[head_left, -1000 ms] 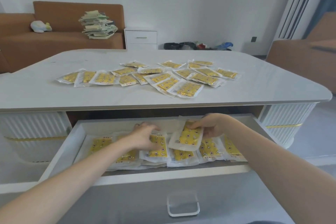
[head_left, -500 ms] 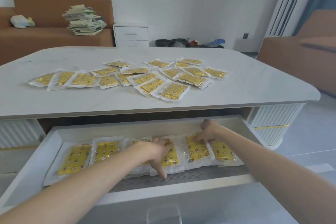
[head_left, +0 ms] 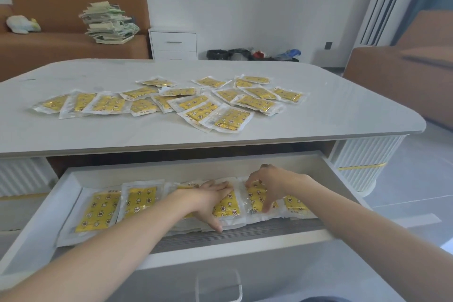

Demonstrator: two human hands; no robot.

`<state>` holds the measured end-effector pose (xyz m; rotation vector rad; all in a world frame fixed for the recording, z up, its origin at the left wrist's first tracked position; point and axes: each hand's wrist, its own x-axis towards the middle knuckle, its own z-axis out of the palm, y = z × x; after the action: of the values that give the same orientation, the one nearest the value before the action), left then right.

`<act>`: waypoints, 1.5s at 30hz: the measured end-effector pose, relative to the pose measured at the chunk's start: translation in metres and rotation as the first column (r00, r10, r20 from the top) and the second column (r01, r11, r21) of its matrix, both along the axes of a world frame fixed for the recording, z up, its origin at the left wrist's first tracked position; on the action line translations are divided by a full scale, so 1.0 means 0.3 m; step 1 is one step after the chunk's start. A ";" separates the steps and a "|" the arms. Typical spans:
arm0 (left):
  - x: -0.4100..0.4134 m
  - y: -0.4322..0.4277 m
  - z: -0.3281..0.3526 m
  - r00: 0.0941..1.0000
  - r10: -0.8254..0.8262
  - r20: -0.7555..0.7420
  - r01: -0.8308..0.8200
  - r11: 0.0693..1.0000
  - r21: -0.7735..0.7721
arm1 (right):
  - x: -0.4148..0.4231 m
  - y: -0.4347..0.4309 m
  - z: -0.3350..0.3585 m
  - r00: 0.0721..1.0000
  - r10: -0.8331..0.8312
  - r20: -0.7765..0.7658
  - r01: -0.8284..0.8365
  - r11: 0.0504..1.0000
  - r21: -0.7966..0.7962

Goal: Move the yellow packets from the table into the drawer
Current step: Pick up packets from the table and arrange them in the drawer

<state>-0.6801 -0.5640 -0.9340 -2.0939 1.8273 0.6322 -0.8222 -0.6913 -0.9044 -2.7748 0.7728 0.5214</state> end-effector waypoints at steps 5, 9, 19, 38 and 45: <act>0.004 0.012 0.035 1.000 0.012 -0.017 -0.013 0.997 -0.074 | -0.013 0.007 0.034 0.994 -0.027 0.102 0.026 1.000 0.006; 0.003 0.038 0.124 0.995 0.059 -0.075 -0.075 0.969 -0.237 | -0.031 0.027 0.126 0.959 -0.042 0.281 0.040 0.999 0.013; 0.026 0.181 0.394 0.978 0.171 -0.116 -0.207 0.806 -0.555 | 0.025 0.096 0.301 0.695 -0.075 0.715 0.134 0.991 -0.026; 0.518 0.059 0.289 0.810 0.581 -0.081 -0.479 0.574 -0.664 | 0.453 0.069 0.159 0.883 -0.001 0.469 0.128 0.962 -0.240; 0.539 0.021 0.262 0.784 0.616 -0.081 -0.513 0.568 -0.644 | 0.445 0.071 0.163 0.834 -0.004 0.552 0.127 0.974 -0.186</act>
<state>-0.5183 -0.5577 -0.8555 -3.1421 1.3475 -0.1020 -0.6887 -0.6701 -0.8556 -2.8393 0.8092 -0.3974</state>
